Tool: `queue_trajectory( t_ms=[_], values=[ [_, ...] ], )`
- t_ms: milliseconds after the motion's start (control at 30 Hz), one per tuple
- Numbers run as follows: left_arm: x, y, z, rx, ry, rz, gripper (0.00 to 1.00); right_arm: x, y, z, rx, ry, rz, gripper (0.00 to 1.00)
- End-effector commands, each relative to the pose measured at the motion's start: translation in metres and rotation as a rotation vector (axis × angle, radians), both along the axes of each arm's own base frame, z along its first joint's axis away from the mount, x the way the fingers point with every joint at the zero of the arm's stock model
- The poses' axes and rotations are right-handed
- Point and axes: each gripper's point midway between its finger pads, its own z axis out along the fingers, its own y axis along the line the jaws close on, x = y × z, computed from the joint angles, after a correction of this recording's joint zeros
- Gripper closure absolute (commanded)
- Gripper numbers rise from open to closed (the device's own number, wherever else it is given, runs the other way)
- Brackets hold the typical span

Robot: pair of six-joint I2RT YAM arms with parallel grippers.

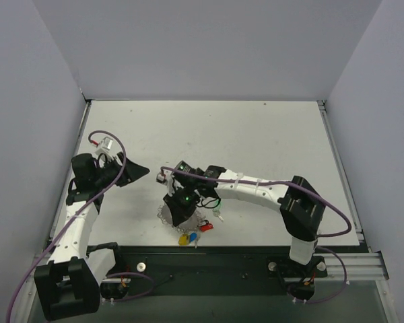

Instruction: Put the keys on the keyring

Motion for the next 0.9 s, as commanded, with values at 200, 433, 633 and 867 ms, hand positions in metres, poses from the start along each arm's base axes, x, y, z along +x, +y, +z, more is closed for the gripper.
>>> queue_trajectory(
  t_ms=[200,433,633,867],
  values=[
    [-0.034,-0.076,0.087,0.027,-0.393,-0.393,0.37,0.05,-0.017,0.118,0.269,-0.089,-0.018,1.0],
    [-0.064,-0.109,0.113,0.031,-0.533,-0.612,0.37,0.049,-0.035,0.163,0.393,-0.1,0.064,1.0],
    [-0.08,-0.122,0.121,0.057,-0.566,-0.707,0.38,0.032,-0.043,0.183,0.465,-0.088,0.191,1.0],
    [-0.106,-0.138,0.109,0.072,-0.501,-0.876,0.51,0.047,-0.048,0.201,0.475,-0.171,0.171,1.0]
  ],
)
